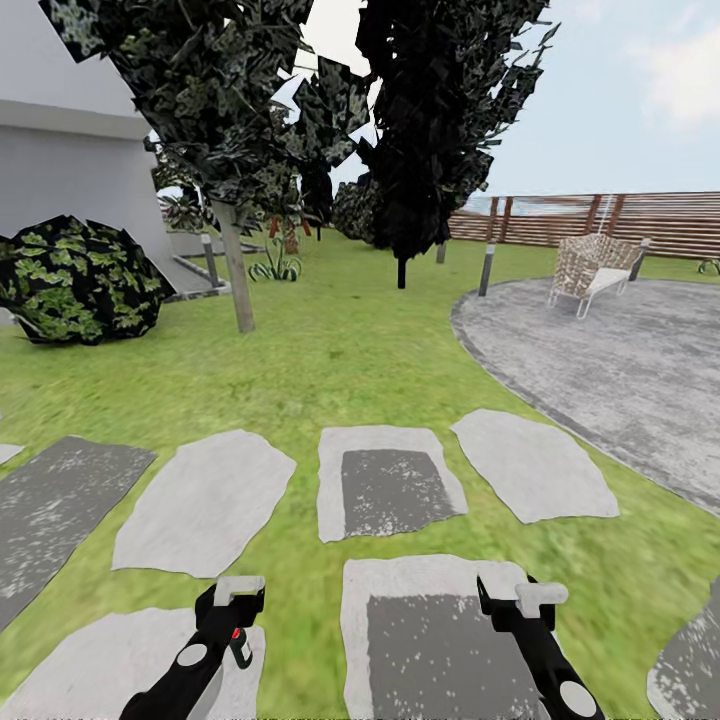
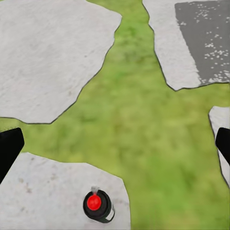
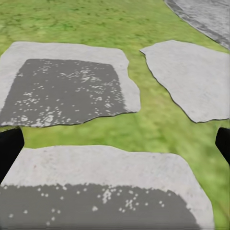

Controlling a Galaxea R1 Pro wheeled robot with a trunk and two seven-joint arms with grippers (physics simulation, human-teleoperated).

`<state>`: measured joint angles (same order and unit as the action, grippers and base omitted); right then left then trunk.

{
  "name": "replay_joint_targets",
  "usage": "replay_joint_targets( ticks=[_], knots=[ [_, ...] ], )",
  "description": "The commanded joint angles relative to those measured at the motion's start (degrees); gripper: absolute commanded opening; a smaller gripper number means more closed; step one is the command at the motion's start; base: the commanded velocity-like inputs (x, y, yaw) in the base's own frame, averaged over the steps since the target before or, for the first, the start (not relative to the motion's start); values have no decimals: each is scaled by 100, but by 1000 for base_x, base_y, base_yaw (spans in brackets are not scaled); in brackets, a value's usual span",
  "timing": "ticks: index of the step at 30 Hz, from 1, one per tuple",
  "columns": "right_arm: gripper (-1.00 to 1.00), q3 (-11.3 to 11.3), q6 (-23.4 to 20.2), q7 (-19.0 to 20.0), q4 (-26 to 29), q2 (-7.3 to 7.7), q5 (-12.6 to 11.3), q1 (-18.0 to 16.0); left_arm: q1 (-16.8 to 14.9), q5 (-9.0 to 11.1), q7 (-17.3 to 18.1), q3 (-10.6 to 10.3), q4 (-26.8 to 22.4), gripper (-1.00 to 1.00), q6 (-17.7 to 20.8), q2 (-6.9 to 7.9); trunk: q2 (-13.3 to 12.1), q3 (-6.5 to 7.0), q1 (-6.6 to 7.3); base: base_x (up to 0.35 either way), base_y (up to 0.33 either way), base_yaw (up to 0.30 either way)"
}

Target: In the garden, pick up the pesticide atomizer on the floor and spray pesticide onto both trees until each tree trunk is fully covered.

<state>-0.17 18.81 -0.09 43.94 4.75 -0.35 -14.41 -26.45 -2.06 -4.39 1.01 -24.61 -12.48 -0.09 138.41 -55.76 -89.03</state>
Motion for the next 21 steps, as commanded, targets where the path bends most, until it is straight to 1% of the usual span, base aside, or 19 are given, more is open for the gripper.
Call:
replay_joint_targets(
  ticks=[1,12,21],
  knots=[
    [100,0,0,0,0,0,0,0,0,0,0,2,0,100,-3,0,42,-28,-22,0,0,0],
    [100,0,0,0,0,0,5,-1,0,-4,0,4,5,100,-17,3,483,-327,-264,0,0,0],
    [100,0,0,4,-3,0,3,0,0,-1,0,5,8,100,-18,0,495,-609,-287,0,0,0]
  ],
)
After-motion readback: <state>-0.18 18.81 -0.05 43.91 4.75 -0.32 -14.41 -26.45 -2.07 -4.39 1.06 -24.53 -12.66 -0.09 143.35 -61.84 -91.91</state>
